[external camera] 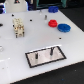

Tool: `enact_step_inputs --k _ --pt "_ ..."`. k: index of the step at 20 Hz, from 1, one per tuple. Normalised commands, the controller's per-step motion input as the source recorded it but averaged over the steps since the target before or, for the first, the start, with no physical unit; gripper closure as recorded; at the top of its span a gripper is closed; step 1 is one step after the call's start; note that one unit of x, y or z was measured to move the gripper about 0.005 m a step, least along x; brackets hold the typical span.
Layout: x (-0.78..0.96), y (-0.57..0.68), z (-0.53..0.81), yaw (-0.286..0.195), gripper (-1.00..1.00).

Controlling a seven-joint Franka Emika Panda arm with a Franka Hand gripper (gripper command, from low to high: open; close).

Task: Insert the blue gear onto the right peg, followed by the red gear

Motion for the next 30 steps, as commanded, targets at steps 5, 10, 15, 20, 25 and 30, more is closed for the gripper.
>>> enact_step_inputs --k 5,10,15,20,25,30 --pt "-0.51 0.63 -0.01 0.000 -1.00" --pt "-0.48 0.68 -0.02 0.000 -1.00" --pt "-0.41 0.68 -0.12 0.000 -1.00" --pt "-0.30 0.68 -0.29 0.000 -1.00" --pt "-0.24 0.58 -0.40 0.000 -1.00" --pt "-0.19 0.37 -0.49 0.000 -1.00"
